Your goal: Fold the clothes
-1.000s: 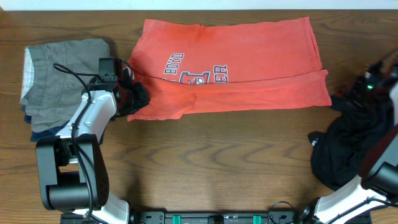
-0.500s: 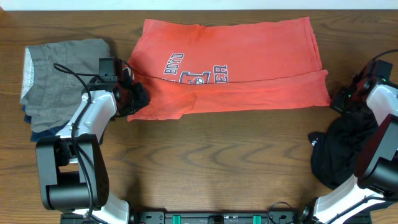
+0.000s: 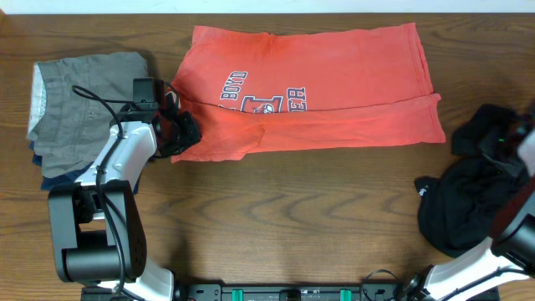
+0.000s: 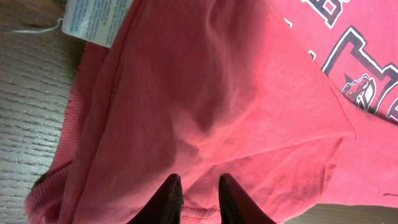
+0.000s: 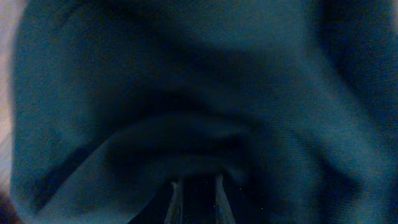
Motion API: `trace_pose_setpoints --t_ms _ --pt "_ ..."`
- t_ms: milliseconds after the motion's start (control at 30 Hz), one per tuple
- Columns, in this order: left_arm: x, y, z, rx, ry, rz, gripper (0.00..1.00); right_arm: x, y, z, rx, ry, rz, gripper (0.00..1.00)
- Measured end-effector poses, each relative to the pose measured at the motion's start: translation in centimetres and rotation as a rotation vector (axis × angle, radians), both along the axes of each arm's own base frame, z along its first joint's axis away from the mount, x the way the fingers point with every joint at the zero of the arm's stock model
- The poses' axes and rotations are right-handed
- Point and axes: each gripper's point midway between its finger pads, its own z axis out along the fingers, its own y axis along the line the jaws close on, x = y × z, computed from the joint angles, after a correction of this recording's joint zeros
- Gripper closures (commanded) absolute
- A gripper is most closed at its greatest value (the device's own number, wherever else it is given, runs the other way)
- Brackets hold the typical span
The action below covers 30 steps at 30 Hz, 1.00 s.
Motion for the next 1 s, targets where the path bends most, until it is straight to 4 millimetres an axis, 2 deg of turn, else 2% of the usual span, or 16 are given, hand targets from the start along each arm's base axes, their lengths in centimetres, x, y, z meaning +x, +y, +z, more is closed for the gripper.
trace_pose_setpoints --t_ms 67,167,300,467,600,700,900,1000 --pt "0.0 0.0 0.0 0.0 0.0 0.0 0.76 -0.2 -1.2 0.8 0.03 -0.034 -0.041 0.91" --pt "0.0 0.0 0.0 0.0 0.0 0.0 0.76 1.1 -1.0 2.1 0.111 -0.121 -0.019 0.8" --pt "0.0 0.0 0.0 0.001 -0.002 -0.002 0.71 3.9 2.5 3.7 0.26 -0.239 0.103 0.55" --pt "0.0 0.0 0.0 0.001 -0.002 -0.002 0.71 5.0 8.2 3.7 0.367 -0.214 0.261 0.47" --pt "0.0 0.0 0.0 0.001 -0.002 -0.002 0.71 5.8 11.2 2.8 0.322 -0.154 0.362 0.47" --pt "0.0 0.0 0.0 0.001 -0.002 -0.003 0.71 5.7 12.5 1.4 0.283 -0.12 0.403 0.49" --pt "0.0 0.0 0.0 0.001 -0.002 -0.002 0.71 4.6 12.2 -1.1 0.219 -0.087 0.382 0.51" --pt "0.0 0.0 0.0 0.001 -0.002 -0.002 0.71 4.5 11.8 -1.6 0.193 -0.094 0.358 0.63"
